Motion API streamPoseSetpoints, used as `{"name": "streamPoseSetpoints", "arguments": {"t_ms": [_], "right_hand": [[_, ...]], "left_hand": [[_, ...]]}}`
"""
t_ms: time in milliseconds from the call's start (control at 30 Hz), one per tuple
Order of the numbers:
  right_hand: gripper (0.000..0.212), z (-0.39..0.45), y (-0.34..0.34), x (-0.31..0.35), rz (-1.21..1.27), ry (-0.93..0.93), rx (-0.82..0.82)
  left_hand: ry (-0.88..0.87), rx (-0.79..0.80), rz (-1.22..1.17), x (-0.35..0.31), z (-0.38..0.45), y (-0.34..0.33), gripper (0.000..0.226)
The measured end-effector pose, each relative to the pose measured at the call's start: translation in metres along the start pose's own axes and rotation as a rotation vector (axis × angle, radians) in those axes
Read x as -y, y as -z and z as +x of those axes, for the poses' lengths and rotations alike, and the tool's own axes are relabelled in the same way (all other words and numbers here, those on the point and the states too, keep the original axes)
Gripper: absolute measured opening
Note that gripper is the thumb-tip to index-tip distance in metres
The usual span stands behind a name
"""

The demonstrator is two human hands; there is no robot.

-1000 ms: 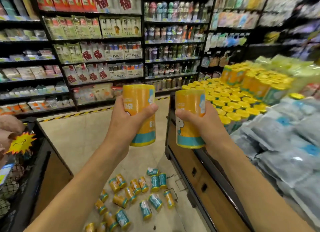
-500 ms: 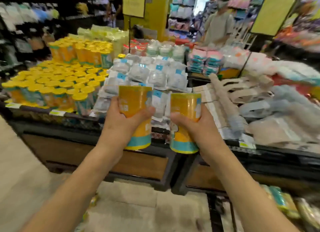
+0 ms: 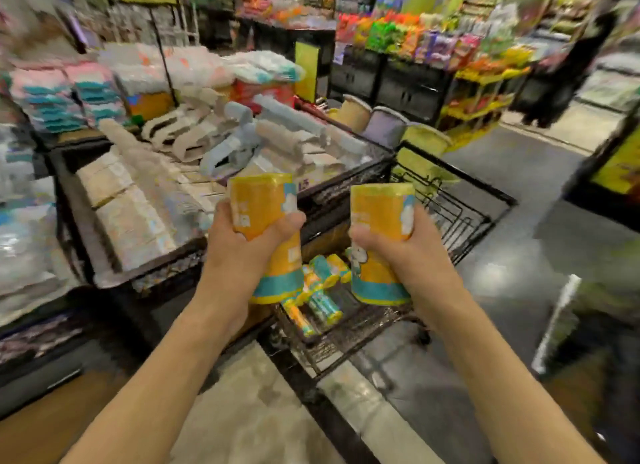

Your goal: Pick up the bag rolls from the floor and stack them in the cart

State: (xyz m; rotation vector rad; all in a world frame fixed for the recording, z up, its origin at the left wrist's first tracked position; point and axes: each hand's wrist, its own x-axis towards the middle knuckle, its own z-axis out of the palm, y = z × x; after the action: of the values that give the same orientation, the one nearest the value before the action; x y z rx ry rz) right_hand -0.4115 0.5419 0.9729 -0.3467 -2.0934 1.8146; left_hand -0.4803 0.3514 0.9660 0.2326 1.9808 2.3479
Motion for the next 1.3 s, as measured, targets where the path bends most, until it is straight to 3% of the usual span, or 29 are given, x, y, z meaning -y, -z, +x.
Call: {"name": "streamPoseSetpoints", "arguments": {"t_ms": [167,267,567,900,1033,1200,1300], "right_hand": [[0.063,0.021,0.102,-0.02,-0.057,-0.037,-0.177],[0.054,0.036,0.142,-0.035,-0.055,-0.054,-0.238],[0.053,0.145,0.196,-0.068,-0.087,-0.139,-0.248],[0.05,0.293,0.188,-0.098,-0.034,-0.215,-0.035],[0.053,0.351,0.18,-0.117,-0.025,-0.25,0.125],[0.05,0.42,0.173,-0.147,-0.039,-0.267,0.328],[0.05,0.451,0.174,-0.157,-0.017,-0.279,0.45]], "left_hand": [[0.048,0.133,-0.037,0.029,0.021,-0.114,0.048],[0.064,0.203,-0.054,0.043,0.04,-0.165,0.06],[0.109,0.251,-0.053,0.083,0.138,-0.248,0.057],[0.204,-0.022,-0.075,0.116,0.249,-0.25,0.071],[0.194,-0.173,-0.069,0.13,0.273,-0.251,0.073],[0.171,-0.392,-0.028,0.143,0.291,-0.266,0.057],[0.205,-0.511,0.015,0.151,0.295,-0.28,0.067]]}}
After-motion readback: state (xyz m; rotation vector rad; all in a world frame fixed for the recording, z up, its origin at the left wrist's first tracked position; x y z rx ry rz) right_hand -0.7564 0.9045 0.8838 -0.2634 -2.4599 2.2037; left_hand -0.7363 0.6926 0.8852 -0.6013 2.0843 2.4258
